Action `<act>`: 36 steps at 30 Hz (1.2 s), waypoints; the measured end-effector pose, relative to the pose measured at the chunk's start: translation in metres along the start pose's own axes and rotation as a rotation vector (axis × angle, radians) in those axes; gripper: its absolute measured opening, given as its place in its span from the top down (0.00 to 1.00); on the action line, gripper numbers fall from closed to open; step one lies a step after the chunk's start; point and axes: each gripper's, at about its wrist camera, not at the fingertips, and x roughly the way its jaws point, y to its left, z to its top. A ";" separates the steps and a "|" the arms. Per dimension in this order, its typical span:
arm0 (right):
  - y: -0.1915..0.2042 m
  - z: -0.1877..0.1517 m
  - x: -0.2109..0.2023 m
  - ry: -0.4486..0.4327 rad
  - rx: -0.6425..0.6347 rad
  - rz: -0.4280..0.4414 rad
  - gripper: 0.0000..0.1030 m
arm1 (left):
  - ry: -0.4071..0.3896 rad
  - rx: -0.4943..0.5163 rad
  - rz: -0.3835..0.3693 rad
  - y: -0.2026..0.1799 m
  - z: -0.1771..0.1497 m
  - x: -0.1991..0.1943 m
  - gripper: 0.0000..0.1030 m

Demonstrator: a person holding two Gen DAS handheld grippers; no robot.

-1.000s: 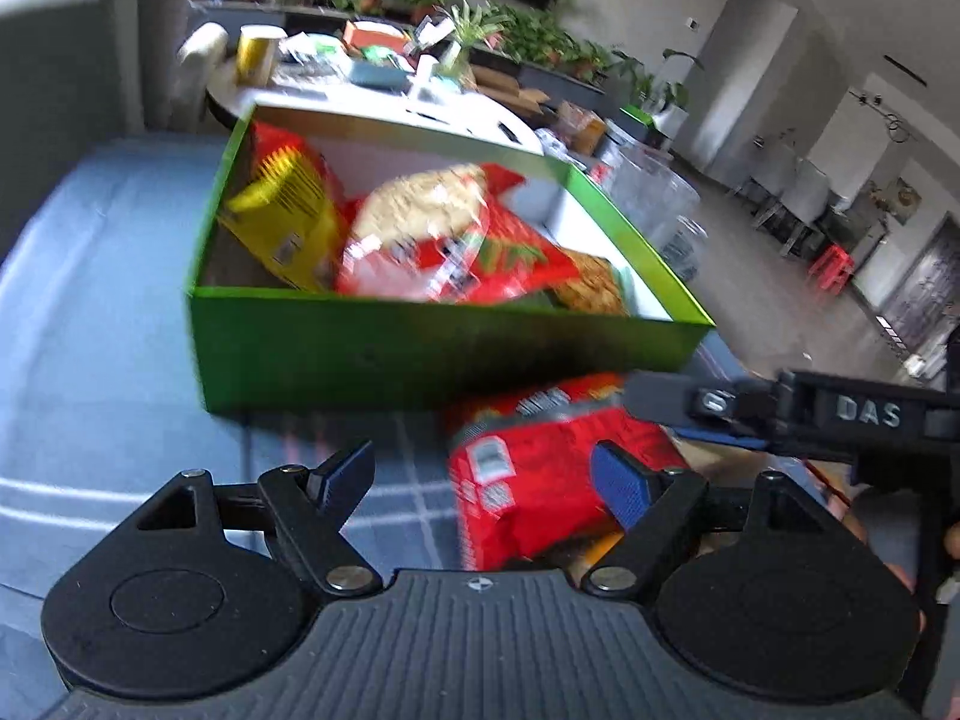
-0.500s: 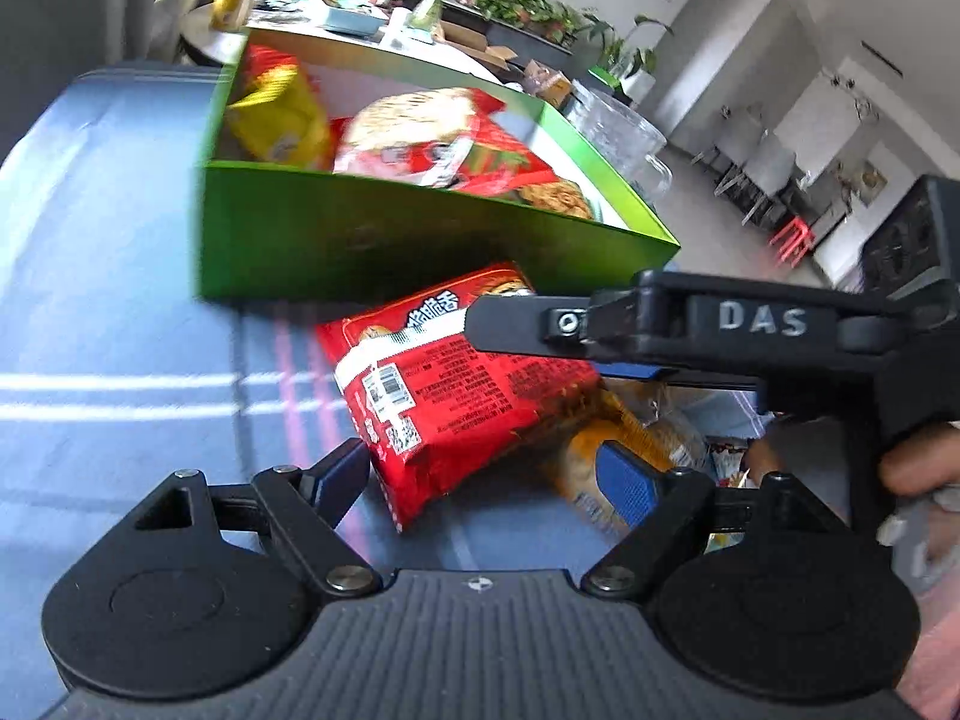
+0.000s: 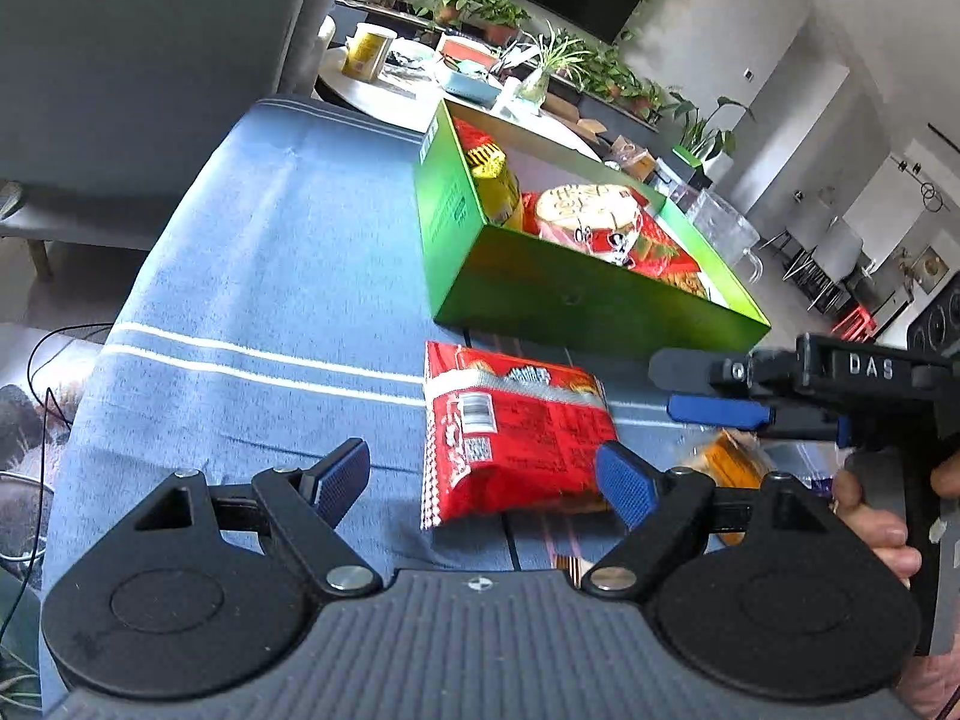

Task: Organize snacks
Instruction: 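Grasp the red snack bag with white label using the right tool, then carry the red snack bag into the green box and open the right tool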

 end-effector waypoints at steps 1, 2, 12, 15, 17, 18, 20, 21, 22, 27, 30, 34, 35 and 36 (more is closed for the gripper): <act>-0.001 0.000 0.000 0.004 0.007 -0.003 0.36 | 0.005 0.000 -0.002 0.000 0.000 0.001 0.21; 0.000 -0.001 0.001 0.011 0.004 -0.006 0.36 | 0.014 0.001 -0.003 0.000 0.000 0.005 0.21; 0.019 -0.009 0.021 0.059 -0.035 -0.067 0.38 | 0.023 0.063 -0.002 -0.011 -0.009 0.022 0.22; 0.021 -0.010 0.024 0.062 -0.021 -0.073 0.39 | 0.017 0.072 0.006 -0.012 -0.010 0.023 0.22; 0.026 -0.009 0.031 0.075 -0.006 -0.069 0.39 | 0.016 0.080 0.009 -0.013 -0.010 0.023 0.22; 0.029 -0.008 0.034 0.084 -0.005 -0.072 0.39 | 0.016 0.082 0.011 -0.013 -0.011 0.022 0.22; 0.035 -0.007 0.041 0.105 -0.022 -0.118 0.39 | 0.014 0.079 0.018 -0.013 -0.011 0.022 0.22; 0.038 -0.006 0.045 0.114 -0.034 -0.146 0.39 | 0.011 0.075 0.022 -0.013 -0.010 0.023 0.22; 0.040 -0.005 0.049 0.122 -0.038 -0.166 0.39 | 0.009 0.072 0.024 -0.012 -0.010 0.023 0.22; 0.046 -0.001 0.062 0.162 -0.023 -0.159 0.38 | 0.001 0.066 0.025 -0.014 -0.009 0.026 0.22; 0.047 -0.006 0.063 0.165 -0.030 -0.109 0.51 | 0.008 0.056 0.013 -0.015 -0.008 0.025 0.22; 0.058 -0.014 0.051 0.131 -0.139 -0.116 0.60 | -0.012 0.025 -0.030 -0.019 -0.006 0.013 0.22; 0.061 -0.015 0.047 0.116 -0.152 -0.115 0.60 | -0.030 0.032 -0.033 -0.022 -0.005 0.008 0.22; 0.062 -0.015 0.042 0.099 -0.164 -0.111 0.60 | -0.045 0.042 -0.036 -0.026 -0.003 0.004 0.22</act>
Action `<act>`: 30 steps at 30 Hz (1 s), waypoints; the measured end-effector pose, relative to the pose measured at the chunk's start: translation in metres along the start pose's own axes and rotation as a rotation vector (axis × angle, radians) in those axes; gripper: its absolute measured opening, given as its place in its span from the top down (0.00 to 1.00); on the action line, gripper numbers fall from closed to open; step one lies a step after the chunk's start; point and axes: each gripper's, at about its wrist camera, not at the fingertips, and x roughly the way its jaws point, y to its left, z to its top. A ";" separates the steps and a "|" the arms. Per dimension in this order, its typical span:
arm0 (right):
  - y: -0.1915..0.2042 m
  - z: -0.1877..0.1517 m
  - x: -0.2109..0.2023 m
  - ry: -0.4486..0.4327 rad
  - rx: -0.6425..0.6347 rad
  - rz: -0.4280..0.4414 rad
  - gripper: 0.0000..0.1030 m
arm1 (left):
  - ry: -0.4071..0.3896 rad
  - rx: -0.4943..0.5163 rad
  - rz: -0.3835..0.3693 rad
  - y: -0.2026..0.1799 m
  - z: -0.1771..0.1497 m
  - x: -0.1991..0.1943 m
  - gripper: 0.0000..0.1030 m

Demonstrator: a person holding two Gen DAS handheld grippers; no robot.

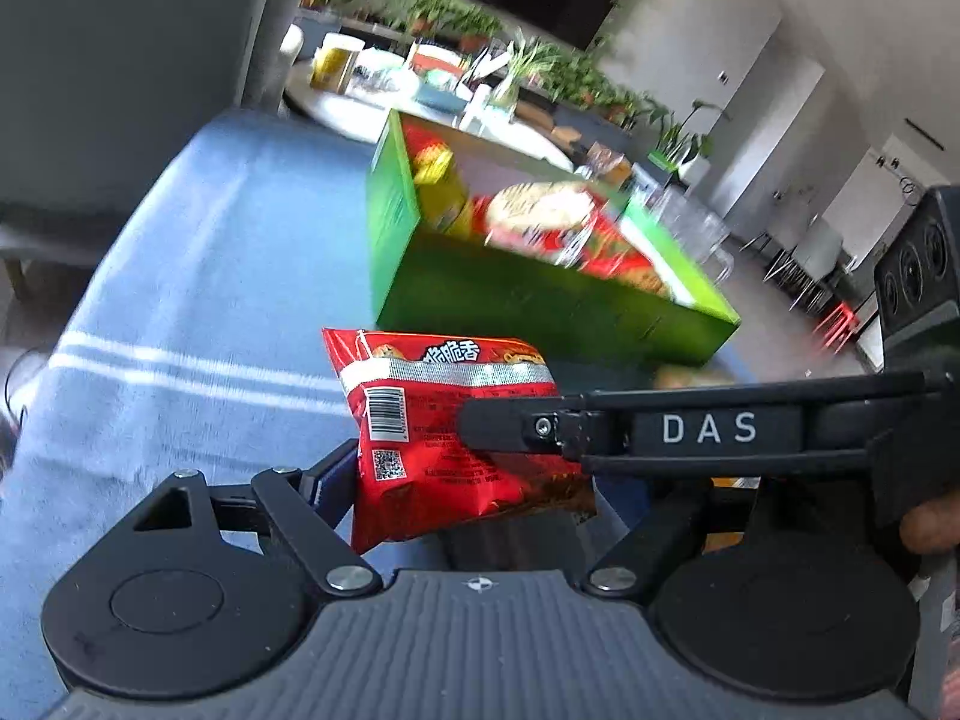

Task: Organize snacks
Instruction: 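Carry the red snack bag into the green box and open the right tool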

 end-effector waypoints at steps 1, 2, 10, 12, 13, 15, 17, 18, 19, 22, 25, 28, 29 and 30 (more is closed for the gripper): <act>0.001 0.000 -0.005 -0.017 -0.006 0.005 0.60 | -0.012 0.011 -0.005 -0.004 0.002 -0.003 0.22; 0.000 0.001 -0.011 -0.034 -0.008 0.010 0.60 | -0.022 0.024 -0.011 -0.009 0.005 -0.005 0.22; -0.020 0.014 -0.050 -0.160 0.030 0.006 0.60 | -0.028 0.189 -0.033 -0.066 0.042 0.008 0.22; -0.032 0.020 -0.057 -0.186 0.068 0.002 0.60 | -0.025 0.232 -0.040 -0.081 0.051 0.017 0.22; -0.039 0.023 -0.061 -0.198 0.086 0.000 0.60 | -0.026 0.251 -0.044 -0.088 0.055 0.022 0.22; -0.050 0.029 -0.069 -0.220 0.113 -0.007 0.60 | -0.028 0.281 -0.054 -0.100 0.063 0.033 0.22; -0.059 0.036 -0.074 -0.239 0.125 -0.020 0.60 | -0.026 0.296 -0.061 -0.110 0.070 0.044 0.22; -0.063 0.039 -0.077 -0.246 0.128 -0.029 0.60 | -0.028 0.303 -0.062 -0.115 0.073 0.048 0.22; -0.068 0.043 -0.079 -0.253 0.131 -0.036 0.60 | -0.029 0.310 -0.063 -0.119 0.077 0.053 0.22; -0.082 0.053 -0.085 -0.276 0.132 -0.053 0.60 | -0.025 0.331 -0.061 -0.132 0.090 0.070 0.22; -0.095 0.066 -0.084 -0.294 0.134 -0.071 0.60 | -0.017 0.333 -0.057 -0.138 0.104 0.088 0.22; -0.103 0.078 -0.079 -0.300 0.131 -0.093 0.60 | -0.011 0.329 -0.053 -0.139 0.112 0.105 0.22; -0.106 0.080 -0.079 -0.303 0.123 -0.102 0.60 | -0.010 0.326 -0.056 -0.138 0.116 0.109 0.23; -0.109 0.083 -0.078 -0.307 0.114 -0.112 0.61 | -0.011 0.320 -0.059 -0.137 0.119 0.114 0.23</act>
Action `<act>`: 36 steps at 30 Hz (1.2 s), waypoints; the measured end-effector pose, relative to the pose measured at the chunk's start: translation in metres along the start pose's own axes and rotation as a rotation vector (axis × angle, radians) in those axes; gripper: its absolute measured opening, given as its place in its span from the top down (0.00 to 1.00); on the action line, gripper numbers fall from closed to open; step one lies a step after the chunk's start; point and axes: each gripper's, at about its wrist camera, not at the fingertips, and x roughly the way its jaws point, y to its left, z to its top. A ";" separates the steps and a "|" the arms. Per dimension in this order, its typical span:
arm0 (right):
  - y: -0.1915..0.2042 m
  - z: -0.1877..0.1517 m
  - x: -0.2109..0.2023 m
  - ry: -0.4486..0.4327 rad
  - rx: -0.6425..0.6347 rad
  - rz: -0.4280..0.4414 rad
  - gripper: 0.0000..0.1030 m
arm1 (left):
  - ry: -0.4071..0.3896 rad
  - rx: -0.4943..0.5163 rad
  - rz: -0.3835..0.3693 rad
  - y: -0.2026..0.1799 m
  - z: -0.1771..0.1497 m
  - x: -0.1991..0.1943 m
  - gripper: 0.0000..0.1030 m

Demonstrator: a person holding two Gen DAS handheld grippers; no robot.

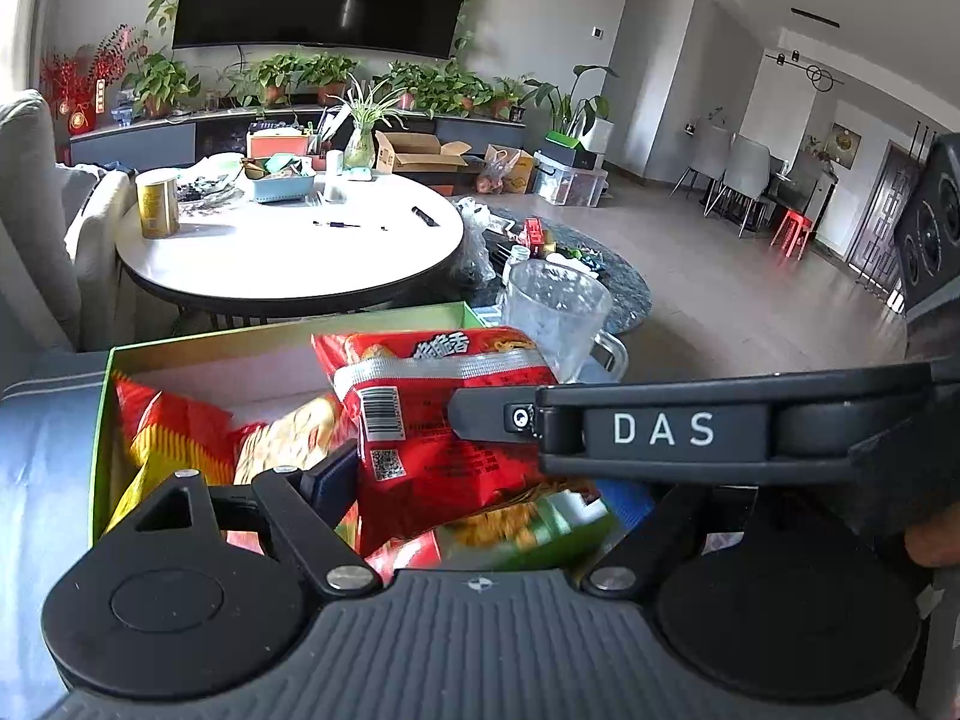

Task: Organize snacks
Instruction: 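Carry the red snack bag into the green box and open the right tool, then move the right tool to the plastic-wrapped bread loaf and grasp it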

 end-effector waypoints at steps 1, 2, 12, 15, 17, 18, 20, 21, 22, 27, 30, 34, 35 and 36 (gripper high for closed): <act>-0.001 0.003 0.004 -0.005 -0.007 -0.010 0.61 | -0.005 -0.004 -0.002 0.001 0.001 0.002 0.23; -0.002 0.007 0.007 -0.006 -0.010 -0.017 0.60 | -0.012 -0.005 0.000 0.002 0.003 0.006 0.24; -0.034 0.025 0.043 -0.125 0.073 -0.129 0.60 | -0.023 -0.063 0.109 0.044 0.011 0.033 0.25; -0.053 0.014 0.038 -0.110 0.128 -0.086 0.60 | -0.038 -0.130 0.118 0.062 -0.001 0.021 0.25; -0.060 0.005 0.030 -0.110 0.153 -0.084 0.60 | -0.048 -0.171 0.113 0.069 -0.009 0.013 0.25; -0.059 0.001 0.023 -0.112 0.158 -0.083 0.60 | -0.050 -0.185 0.109 0.070 -0.011 0.009 0.25; -0.063 -0.008 0.012 -0.114 0.174 -0.070 0.60 | -0.057 -0.195 0.102 0.068 -0.016 0.000 0.25; -0.062 -0.010 0.008 -0.111 0.176 -0.063 0.60 | -0.062 -0.191 0.096 0.064 -0.018 -0.006 0.25; -0.062 -0.013 0.003 -0.109 0.173 -0.059 0.60 | -0.068 -0.184 0.091 0.061 -0.020 -0.012 0.25; -0.061 -0.028 -0.016 -0.064 0.119 -0.103 0.60 | -0.067 -0.161 0.062 0.040 -0.038 -0.040 0.24; -0.067 -0.041 -0.022 -0.016 0.120 -0.150 0.56 | -0.034 -0.154 0.027 0.030 -0.054 -0.047 0.24; -0.078 -0.062 -0.031 0.034 0.151 -0.211 0.50 | 0.014 -0.136 -0.007 0.016 -0.076 -0.048 0.24; -0.082 -0.066 -0.032 0.041 0.162 -0.221 0.46 | 0.031 -0.136 -0.015 0.012 -0.081 -0.046 0.24; -0.086 -0.069 -0.032 0.046 0.181 -0.235 0.43 | 0.045 -0.135 -0.021 0.009 -0.084 -0.043 0.24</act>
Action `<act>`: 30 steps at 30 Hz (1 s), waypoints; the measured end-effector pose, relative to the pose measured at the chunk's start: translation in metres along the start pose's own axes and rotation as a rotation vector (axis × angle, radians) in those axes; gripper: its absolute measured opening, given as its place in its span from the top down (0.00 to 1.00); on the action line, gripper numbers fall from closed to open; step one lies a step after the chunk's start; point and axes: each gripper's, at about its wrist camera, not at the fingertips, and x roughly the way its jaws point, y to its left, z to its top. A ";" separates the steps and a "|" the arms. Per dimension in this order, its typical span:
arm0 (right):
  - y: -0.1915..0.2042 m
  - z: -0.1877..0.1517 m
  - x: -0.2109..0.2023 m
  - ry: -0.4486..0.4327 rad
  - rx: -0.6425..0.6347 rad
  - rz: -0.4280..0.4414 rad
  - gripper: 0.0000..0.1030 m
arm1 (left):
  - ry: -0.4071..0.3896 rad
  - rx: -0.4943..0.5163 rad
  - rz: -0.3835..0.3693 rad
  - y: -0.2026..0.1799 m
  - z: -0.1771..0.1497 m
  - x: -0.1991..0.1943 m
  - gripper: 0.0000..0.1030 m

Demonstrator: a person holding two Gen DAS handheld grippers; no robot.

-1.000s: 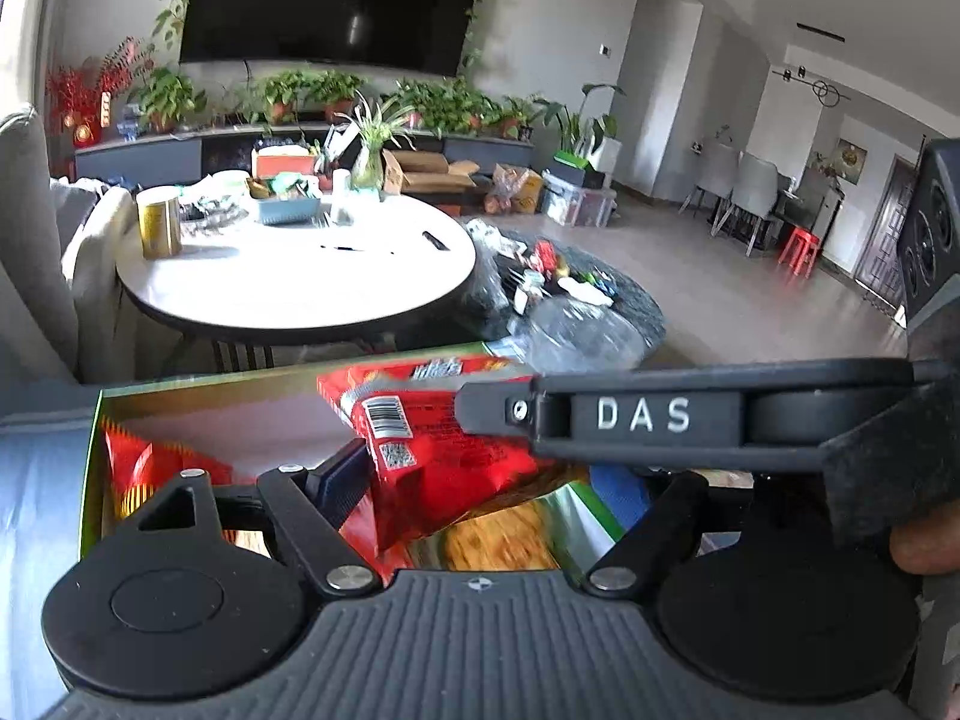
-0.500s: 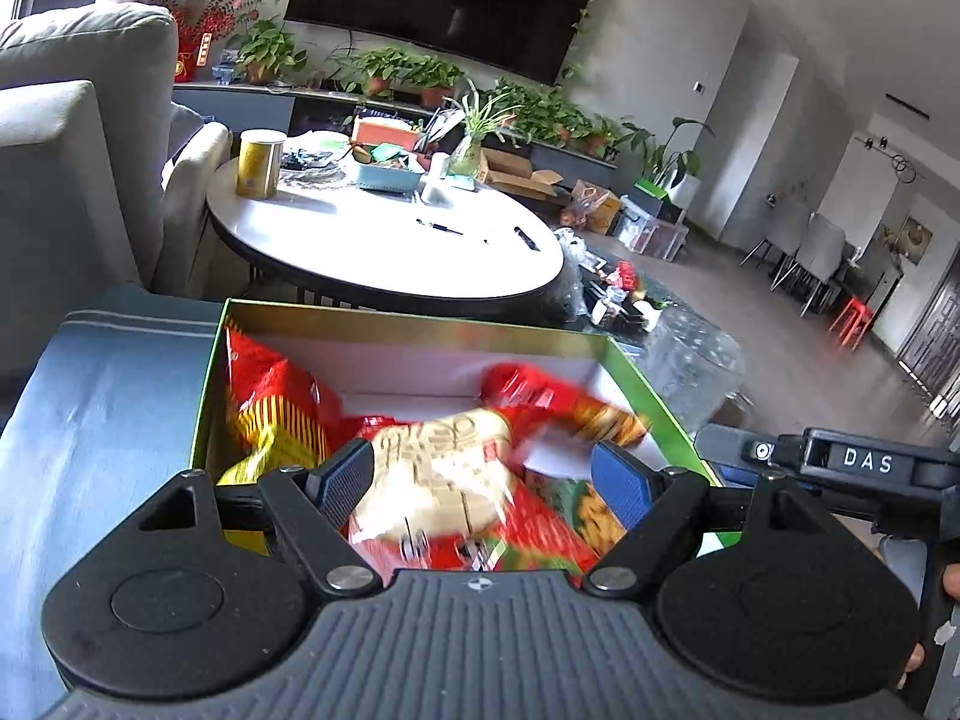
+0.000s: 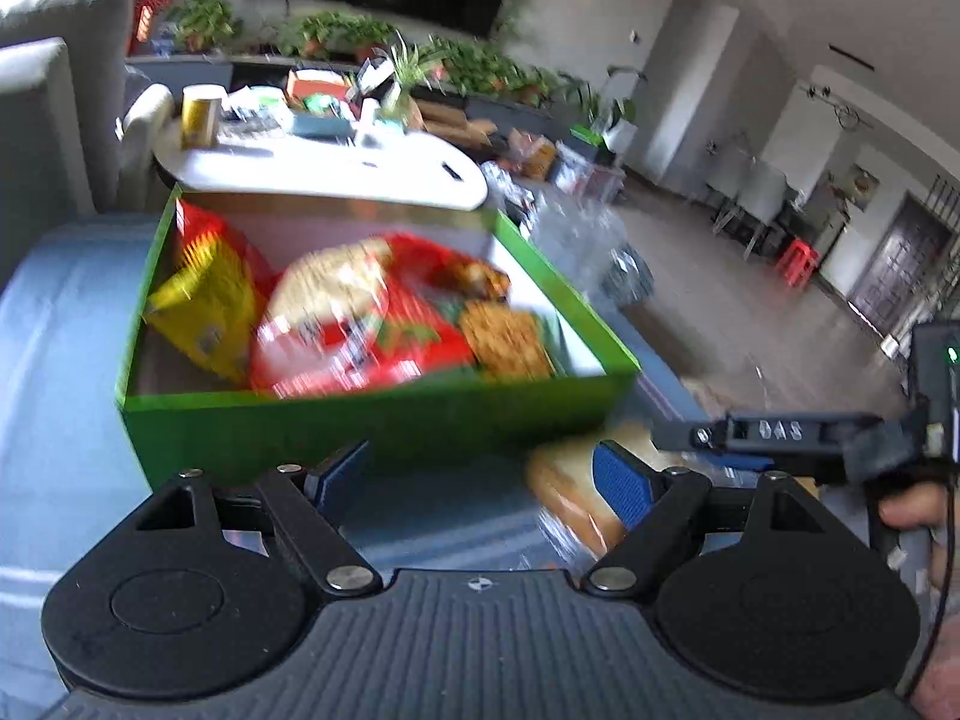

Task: Organize snacks
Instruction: 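Move the right tool to the plastic-wrapped bread loaf and grasp it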

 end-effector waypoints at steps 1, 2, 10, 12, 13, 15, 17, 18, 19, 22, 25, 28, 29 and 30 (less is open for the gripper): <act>-0.003 -0.002 0.002 0.008 0.020 -0.014 0.41 | 0.013 0.002 -0.004 -0.003 -0.003 0.002 0.24; -0.006 -0.003 0.004 0.019 0.036 -0.021 0.39 | 0.025 0.005 -0.008 -0.005 -0.005 0.006 0.24; 0.006 -0.016 0.015 0.076 0.041 0.078 0.35 | 0.050 0.030 -0.011 -0.009 -0.014 0.003 0.24; 0.018 -0.022 0.014 0.086 -0.006 0.118 0.36 | 0.049 0.012 -0.012 -0.001 -0.019 -0.003 0.24; 0.024 -0.025 0.014 0.091 -0.019 0.137 0.36 | 0.048 -0.005 -0.015 0.006 -0.021 -0.007 0.24; 0.034 -0.030 0.015 0.105 -0.038 0.165 0.37 | 0.046 -0.049 -0.010 0.022 -0.026 -0.013 0.24; 0.045 -0.035 0.017 0.119 -0.050 0.185 0.37 | 0.042 -0.093 0.004 0.036 -0.031 -0.021 0.24; 0.050 -0.038 0.017 0.125 -0.060 0.195 0.37 | 0.037 -0.111 0.010 0.043 -0.033 -0.026 0.24; 0.057 -0.040 0.018 0.133 -0.072 0.205 0.37 | 0.032 -0.123 0.012 0.049 -0.035 -0.030 0.24; 0.076 -0.048 0.020 0.167 -0.113 0.245 0.37 | 0.009 -0.157 0.030 0.064 -0.041 -0.044 0.24; 0.096 -0.058 0.019 0.183 -0.155 0.286 0.37 | -0.014 -0.197 0.041 0.078 -0.047 -0.056 0.24; 0.106 -0.062 0.019 0.186 -0.170 0.317 0.37 | -0.028 -0.218 0.056 0.088 -0.051 -0.064 0.23; 0.107 -0.060 0.020 0.180 -0.169 0.319 0.37 | -0.029 -0.220 0.060 0.091 -0.053 -0.065 0.23; 0.107 -0.059 0.020 0.175 -0.168 0.312 0.37 | -0.028 -0.224 0.063 0.092 -0.054 -0.065 0.23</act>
